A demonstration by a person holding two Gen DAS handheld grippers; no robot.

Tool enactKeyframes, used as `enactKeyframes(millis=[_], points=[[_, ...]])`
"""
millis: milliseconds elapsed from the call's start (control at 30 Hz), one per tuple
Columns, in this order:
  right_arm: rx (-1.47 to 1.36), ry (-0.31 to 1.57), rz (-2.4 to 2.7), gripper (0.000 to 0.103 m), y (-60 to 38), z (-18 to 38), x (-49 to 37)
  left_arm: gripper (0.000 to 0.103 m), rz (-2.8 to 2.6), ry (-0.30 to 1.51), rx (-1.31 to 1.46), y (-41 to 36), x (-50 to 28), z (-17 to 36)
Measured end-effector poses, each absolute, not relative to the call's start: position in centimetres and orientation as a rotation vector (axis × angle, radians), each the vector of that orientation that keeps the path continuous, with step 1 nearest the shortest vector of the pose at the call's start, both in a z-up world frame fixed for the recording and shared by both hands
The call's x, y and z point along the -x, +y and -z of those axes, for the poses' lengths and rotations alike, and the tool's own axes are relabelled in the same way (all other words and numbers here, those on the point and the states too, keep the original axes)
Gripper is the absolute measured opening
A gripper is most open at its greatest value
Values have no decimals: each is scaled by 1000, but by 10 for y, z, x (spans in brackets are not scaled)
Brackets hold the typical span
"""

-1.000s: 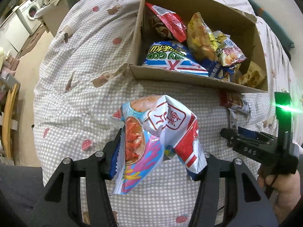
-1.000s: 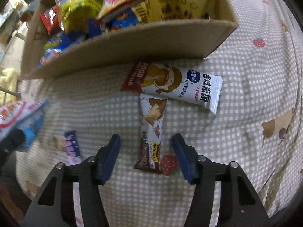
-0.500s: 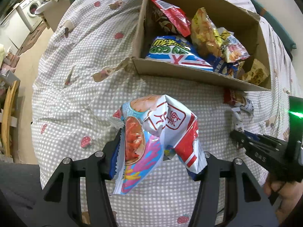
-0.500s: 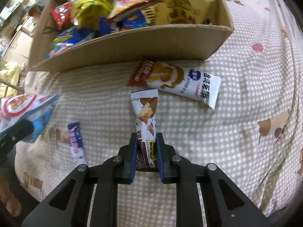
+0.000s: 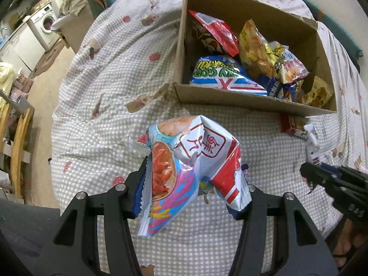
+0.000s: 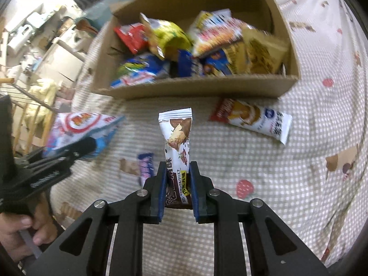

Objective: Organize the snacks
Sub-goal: 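Lift both held snacks off the bed and carry them over the box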

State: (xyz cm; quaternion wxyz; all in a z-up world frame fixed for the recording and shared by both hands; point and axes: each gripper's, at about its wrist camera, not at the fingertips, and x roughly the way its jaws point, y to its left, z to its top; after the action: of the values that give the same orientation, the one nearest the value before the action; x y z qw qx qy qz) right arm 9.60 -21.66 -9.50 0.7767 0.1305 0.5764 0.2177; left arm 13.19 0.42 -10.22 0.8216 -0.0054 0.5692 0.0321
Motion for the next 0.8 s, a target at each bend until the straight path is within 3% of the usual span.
enactKeyframes(millis=[367, 800], points=[[-326, 967, -455, 19, -239, 38, -95, 51, -93, 1023, -42, -4, -122, 56], [-407, 839, -399, 19, -273, 12, -112, 51, -22, 886, -50, -16, -140, 17]])
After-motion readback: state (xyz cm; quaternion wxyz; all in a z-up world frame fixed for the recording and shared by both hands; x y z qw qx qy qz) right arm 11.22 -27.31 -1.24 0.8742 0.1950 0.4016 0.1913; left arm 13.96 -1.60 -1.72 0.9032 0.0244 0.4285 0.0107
